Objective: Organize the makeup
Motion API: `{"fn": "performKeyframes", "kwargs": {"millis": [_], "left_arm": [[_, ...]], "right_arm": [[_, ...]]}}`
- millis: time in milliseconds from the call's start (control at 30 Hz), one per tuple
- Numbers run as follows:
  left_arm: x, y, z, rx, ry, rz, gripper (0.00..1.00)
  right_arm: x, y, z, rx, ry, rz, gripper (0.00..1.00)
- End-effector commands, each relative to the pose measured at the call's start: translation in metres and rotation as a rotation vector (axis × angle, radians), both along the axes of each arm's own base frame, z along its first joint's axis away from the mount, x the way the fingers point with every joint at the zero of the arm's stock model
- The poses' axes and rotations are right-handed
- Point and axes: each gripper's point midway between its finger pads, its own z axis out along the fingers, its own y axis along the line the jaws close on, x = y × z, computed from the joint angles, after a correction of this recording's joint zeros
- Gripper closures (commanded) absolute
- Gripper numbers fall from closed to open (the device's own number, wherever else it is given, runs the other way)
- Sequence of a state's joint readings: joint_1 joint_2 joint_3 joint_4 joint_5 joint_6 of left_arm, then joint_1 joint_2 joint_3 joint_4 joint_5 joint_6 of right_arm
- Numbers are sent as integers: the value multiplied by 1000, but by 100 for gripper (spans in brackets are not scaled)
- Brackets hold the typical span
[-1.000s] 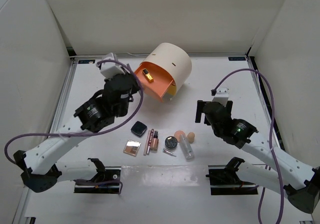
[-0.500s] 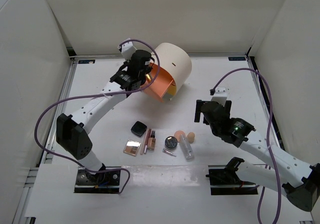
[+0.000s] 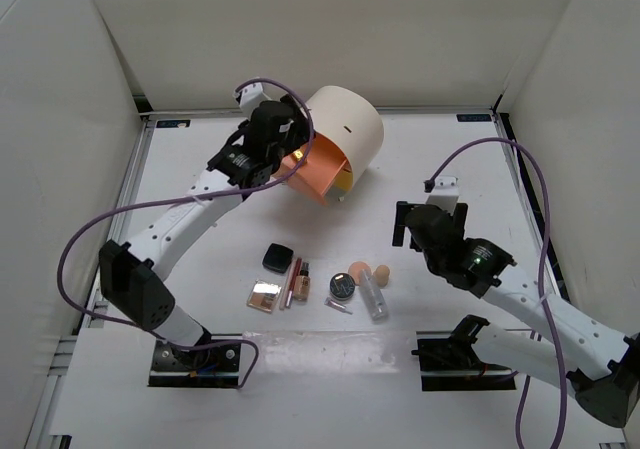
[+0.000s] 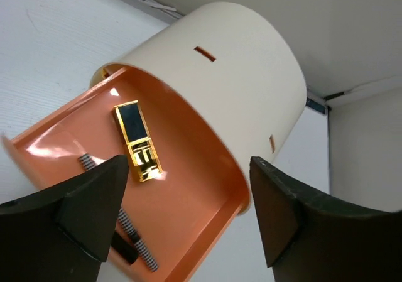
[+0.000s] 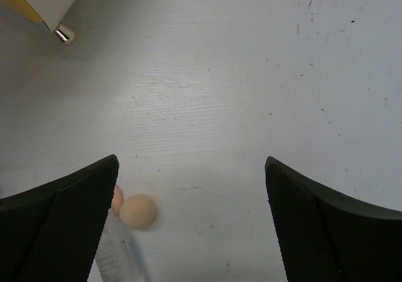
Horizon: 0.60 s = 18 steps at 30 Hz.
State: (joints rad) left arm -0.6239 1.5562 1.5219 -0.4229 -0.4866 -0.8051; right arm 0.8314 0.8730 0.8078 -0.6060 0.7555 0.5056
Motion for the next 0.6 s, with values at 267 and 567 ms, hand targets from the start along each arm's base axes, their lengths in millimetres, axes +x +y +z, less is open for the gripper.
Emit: {"fn": "performKeyframes", "kwargs": {"millis": [267, 567], "left_arm": [[-141, 46, -62, 165, 251, -213, 5], [-240, 59, -203, 328, 547, -381, 42]], "right_arm": [[-5, -8, -1, -12, 3, -7, 1], [-9, 5, -11, -12, 31, 86, 1]]}}
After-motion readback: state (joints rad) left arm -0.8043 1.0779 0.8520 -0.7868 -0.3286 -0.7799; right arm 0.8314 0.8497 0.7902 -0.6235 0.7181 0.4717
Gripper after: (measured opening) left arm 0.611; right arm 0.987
